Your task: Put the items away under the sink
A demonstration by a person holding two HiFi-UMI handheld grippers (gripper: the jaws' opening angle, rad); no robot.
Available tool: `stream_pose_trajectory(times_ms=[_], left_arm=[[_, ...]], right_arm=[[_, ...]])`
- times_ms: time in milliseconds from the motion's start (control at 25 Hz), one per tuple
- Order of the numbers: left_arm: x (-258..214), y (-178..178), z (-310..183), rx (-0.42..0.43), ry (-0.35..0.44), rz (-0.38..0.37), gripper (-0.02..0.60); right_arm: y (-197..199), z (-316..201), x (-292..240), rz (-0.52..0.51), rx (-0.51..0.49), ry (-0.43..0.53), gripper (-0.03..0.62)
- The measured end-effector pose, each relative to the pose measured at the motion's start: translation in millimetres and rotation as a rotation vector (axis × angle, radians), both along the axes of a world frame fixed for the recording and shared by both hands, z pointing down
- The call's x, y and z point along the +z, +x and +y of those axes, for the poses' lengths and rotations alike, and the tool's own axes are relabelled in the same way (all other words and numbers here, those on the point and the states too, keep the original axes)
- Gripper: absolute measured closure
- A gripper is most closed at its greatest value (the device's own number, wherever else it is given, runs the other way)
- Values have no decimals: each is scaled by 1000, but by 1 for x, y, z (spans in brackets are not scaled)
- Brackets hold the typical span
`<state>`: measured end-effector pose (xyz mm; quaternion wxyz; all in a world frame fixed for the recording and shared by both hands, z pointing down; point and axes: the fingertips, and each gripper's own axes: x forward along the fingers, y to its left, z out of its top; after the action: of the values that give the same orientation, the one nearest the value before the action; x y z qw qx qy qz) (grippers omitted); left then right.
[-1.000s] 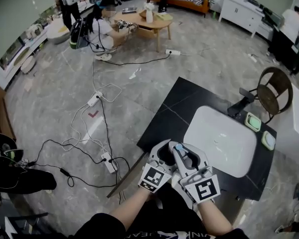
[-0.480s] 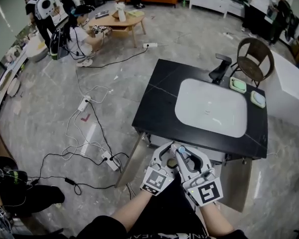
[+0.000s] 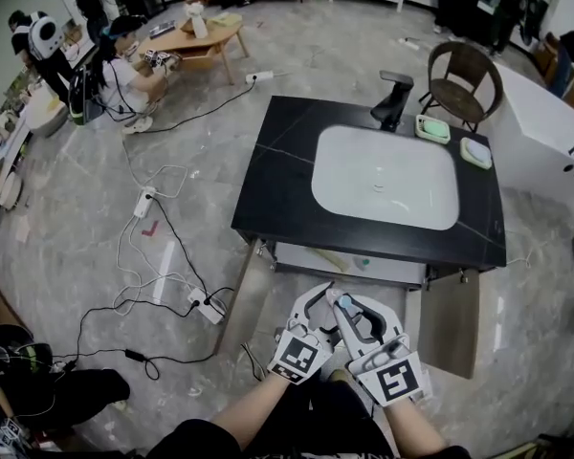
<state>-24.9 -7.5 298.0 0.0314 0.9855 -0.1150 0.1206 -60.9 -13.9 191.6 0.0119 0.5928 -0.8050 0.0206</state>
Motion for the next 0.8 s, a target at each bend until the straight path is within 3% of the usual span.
stream_pose_trajectory(times_ms=[800], left_arm=[[38,57,109,54,-23,7,245]], right_arm=[[58,105,39,-11,70,-27,519]])
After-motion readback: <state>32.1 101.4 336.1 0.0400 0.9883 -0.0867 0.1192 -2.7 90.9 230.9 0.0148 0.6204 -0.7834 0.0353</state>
